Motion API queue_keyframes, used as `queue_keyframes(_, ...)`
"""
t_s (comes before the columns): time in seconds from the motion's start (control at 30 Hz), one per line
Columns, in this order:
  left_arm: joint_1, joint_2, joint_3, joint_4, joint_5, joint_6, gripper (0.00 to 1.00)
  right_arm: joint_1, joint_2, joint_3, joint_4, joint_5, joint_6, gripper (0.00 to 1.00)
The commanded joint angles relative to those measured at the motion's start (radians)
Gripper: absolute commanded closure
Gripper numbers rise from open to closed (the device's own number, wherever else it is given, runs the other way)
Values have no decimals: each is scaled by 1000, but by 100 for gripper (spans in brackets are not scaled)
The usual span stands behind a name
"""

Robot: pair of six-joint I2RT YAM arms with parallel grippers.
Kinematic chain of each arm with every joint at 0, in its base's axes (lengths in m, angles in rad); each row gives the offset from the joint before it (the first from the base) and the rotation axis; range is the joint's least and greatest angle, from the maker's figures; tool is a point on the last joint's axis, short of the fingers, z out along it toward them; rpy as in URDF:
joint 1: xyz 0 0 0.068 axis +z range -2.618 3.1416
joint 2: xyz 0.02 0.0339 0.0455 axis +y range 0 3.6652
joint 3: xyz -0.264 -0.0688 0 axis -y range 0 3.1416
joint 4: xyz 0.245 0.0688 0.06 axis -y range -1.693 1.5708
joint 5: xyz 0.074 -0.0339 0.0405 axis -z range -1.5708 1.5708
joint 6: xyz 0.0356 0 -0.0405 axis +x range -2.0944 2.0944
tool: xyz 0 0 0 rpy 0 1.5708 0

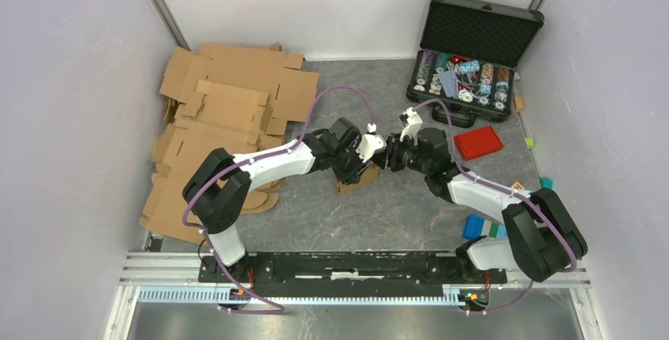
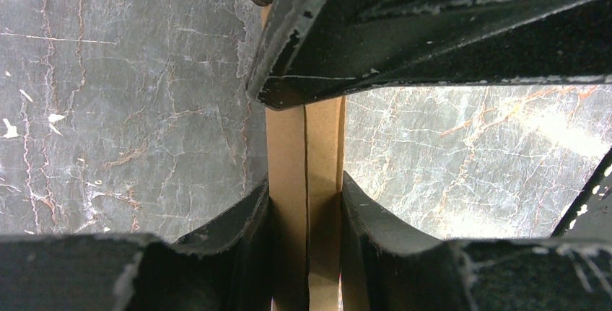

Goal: Fold the paper box
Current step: Close the paper box at the center of the board.

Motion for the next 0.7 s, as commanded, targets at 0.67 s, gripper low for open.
queue_keyframes(0.67,-16,50,9,-14,13,31,91,10,-9,48,-49,-70,28,57)
